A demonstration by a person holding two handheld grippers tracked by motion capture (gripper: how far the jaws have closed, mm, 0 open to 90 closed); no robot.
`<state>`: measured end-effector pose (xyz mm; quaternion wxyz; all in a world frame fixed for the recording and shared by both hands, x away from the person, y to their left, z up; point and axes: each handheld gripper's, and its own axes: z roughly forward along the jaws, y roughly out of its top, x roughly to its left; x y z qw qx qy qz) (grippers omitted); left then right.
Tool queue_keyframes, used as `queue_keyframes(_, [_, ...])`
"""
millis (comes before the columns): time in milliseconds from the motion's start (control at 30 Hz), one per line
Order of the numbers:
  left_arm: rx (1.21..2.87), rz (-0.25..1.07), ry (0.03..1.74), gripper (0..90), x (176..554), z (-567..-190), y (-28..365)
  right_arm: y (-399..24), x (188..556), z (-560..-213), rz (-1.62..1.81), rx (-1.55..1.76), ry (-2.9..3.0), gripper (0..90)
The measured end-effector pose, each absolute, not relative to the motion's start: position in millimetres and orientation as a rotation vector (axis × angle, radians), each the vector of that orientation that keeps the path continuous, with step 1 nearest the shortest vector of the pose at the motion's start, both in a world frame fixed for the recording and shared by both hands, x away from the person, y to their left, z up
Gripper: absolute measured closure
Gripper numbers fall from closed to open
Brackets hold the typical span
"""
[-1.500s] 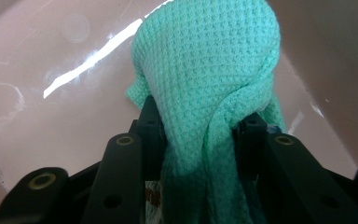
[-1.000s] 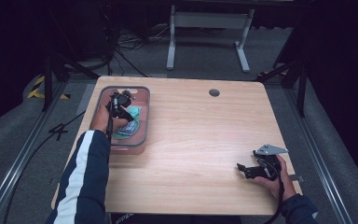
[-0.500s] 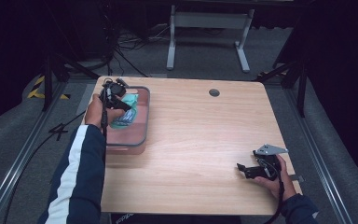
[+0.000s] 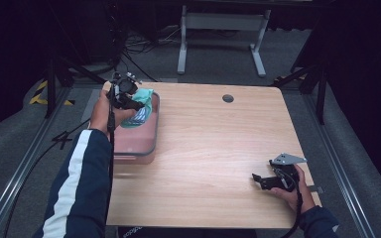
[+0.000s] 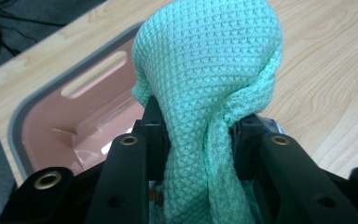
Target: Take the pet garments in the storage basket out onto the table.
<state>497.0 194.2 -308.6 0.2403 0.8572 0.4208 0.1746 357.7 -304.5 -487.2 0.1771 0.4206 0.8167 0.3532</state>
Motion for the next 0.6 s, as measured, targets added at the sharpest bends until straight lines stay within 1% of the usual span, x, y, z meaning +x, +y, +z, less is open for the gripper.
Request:
queue_keyframes(133, [2.324,0.487,1.129,66.0,493,-301,188,-305,358,-487,1.000,1.191,2.311,8.9])
queue_keyframes(267, [2.288,0.458,1.100,66.0,491,-298,179,-304,358,-487,1.000,1.192,2.312,8.9])
queue_keyframes(600, [2.295,0.435,0.999,65.9,484,-293,146,-305,358,-487,0.999,1.191,2.311,8.9])
